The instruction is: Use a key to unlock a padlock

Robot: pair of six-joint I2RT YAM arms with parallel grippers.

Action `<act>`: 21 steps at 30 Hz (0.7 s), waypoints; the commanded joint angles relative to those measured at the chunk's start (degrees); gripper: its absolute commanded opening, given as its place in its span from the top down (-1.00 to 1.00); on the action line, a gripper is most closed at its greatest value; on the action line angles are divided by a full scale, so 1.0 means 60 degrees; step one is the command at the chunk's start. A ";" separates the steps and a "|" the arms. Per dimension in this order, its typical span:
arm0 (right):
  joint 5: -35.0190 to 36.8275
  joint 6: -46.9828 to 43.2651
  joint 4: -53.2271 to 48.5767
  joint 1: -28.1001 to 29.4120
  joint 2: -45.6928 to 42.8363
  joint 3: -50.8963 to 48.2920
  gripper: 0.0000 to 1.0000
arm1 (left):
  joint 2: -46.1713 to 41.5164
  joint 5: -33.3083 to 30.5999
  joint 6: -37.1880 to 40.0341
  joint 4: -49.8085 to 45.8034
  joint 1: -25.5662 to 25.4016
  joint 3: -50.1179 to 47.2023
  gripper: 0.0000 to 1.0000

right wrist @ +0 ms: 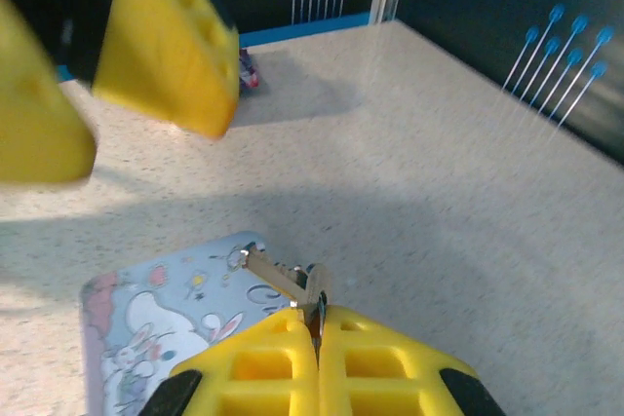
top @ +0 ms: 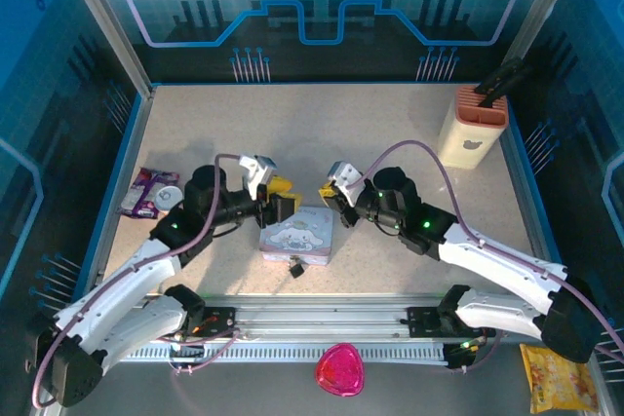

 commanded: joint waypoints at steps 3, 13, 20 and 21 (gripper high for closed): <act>-0.1438 0.1152 -0.2245 -0.0269 -0.0057 0.0760 1.00 | 0.0222 0.0875 0.1365 0.3427 -0.0146 -0.0856 0.08; -0.1425 0.0980 -0.3062 -0.0204 0.0049 0.1120 1.00 | 0.0804 0.2535 0.2238 0.3580 -0.0174 -0.0725 0.26; -0.1385 0.0863 -0.3016 0.0031 0.0161 0.1186 1.00 | 0.1086 0.2948 0.2548 0.3208 -0.0442 -0.0480 0.27; -0.1384 0.0863 -0.3007 0.0073 0.0174 0.1179 1.00 | 0.1135 0.2928 0.2627 0.3096 -0.0487 -0.0438 0.27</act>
